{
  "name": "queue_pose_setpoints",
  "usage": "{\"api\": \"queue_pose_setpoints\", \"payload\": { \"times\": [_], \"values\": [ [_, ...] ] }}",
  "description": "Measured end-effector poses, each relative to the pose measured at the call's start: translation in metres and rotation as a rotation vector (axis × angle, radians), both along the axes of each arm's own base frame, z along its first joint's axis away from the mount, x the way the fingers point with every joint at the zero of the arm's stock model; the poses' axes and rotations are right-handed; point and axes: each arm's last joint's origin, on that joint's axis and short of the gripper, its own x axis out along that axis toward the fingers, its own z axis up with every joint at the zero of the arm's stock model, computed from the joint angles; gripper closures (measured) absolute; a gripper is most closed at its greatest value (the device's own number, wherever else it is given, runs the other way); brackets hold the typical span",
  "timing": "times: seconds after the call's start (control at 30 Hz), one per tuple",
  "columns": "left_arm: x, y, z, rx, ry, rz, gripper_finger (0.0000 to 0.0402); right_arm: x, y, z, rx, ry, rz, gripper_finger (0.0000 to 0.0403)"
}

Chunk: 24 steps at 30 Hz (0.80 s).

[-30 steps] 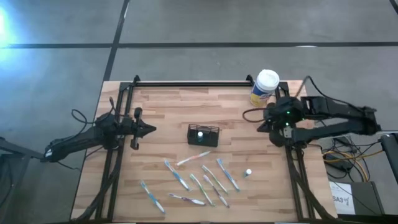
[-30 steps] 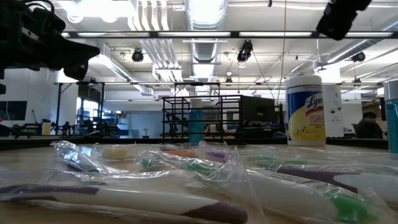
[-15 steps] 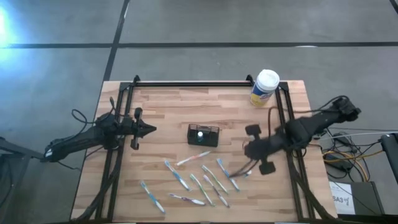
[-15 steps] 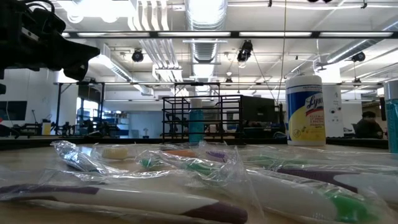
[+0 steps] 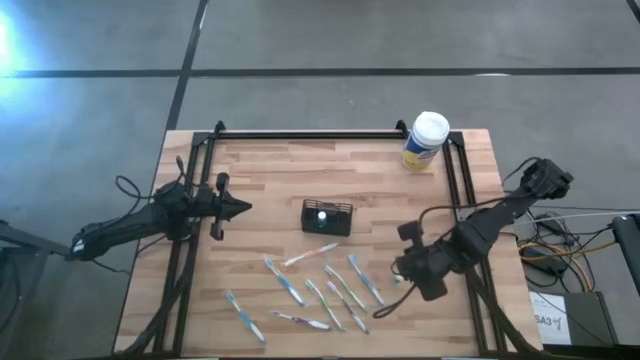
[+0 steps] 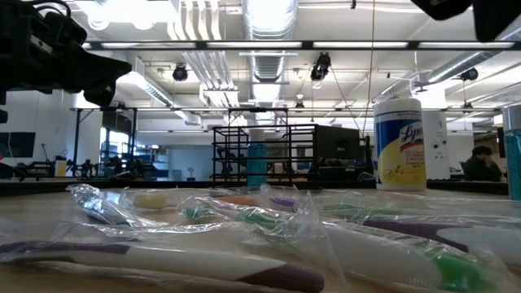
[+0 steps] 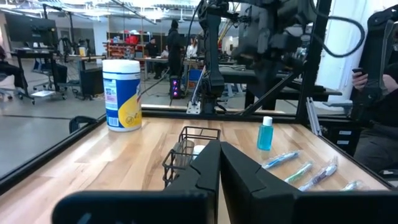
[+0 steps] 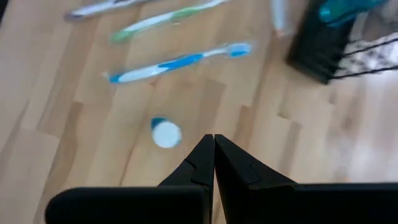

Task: Pick & Place toothbrushing station
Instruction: Put the blue mouthwash into the black mesh organizer

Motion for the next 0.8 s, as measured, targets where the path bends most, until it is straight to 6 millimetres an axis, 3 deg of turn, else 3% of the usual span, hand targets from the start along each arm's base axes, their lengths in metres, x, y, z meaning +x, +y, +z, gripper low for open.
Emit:
{"api": "queue_pose_setpoints", "payload": {
  "times": [0.17,0.57,0.8],
  "values": [
    [0.0,0.0,0.0,0.002,0.002,0.0,0.0388,0.012,0.012,-0.012,0.104,-0.059,0.114,0.0352],
    [0.0,0.0,-0.001,-0.057,-0.001,-0.003,0.039,0.02,0.019,-0.033,-0.026,0.106,0.237,0.0213],
    [0.001,0.0,-0.001,-0.084,0.001,-0.004,0.0391,0.023,0.023,-0.044,-0.064,0.14,0.314,0.0165]
  ]
}}
